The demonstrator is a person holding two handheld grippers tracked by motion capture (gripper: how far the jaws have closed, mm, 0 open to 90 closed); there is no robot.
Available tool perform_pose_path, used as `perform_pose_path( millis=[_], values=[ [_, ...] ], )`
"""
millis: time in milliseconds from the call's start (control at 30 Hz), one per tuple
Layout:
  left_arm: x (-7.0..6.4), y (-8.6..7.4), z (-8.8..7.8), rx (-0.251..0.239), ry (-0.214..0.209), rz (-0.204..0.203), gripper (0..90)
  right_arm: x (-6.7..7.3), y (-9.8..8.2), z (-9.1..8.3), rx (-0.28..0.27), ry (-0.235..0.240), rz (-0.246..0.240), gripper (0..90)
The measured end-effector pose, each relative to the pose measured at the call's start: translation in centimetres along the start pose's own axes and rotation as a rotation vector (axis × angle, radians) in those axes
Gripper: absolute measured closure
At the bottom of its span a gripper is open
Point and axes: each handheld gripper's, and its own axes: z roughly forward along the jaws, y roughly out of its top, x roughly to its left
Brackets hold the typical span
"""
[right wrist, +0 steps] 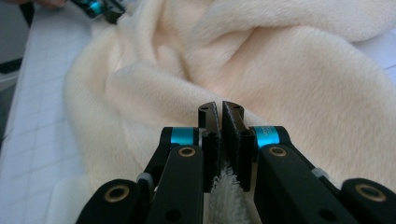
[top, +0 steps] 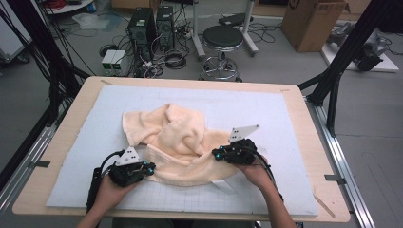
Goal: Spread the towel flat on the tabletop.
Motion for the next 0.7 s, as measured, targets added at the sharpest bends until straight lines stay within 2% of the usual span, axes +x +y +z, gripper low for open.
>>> perform_pose_path(
  millis=[133,267,367,433,567,633,700],
  values=[
    [-0.3,0.1,-1.1,-0.054,-0.026,-0.018,85.6,-1.0,0.1,1.4,0.013,0.001,0.027,85.9],
    [-0.4,-0.1,-0.9,-0.028,-0.036,-0.005,85.5,-1.3,-0.2,2.0,0.039,0.022,0.043,84.9],
    [-0.3,-0.2,-0.3,0.000,-0.029,-0.007,85.4,-1.0,-0.3,1.4,0.038,0.019,0.036,79.2],
    [-0.4,-0.3,0.1,0.023,-0.028,-0.010,85.3,-0.6,-0.3,0.6,0.018,0.015,0.021,75.4],
    [-0.3,-0.3,0.3,0.028,-0.026,-0.006,85.2,0.5,-0.3,-1.4,-0.045,-0.005,0.000,71.2],
    [-0.3,-0.3,0.4,0.031,-0.021,-0.006,85.2,1.1,-0.3,-2.1,-0.048,-0.001,-0.007,69.0],
    [-0.3,-0.3,0.4,0.031,-0.019,-0.002,85.2,1.8,-0.4,-2.9,-0.070,0.004,-0.037,68.9]
  ],
)
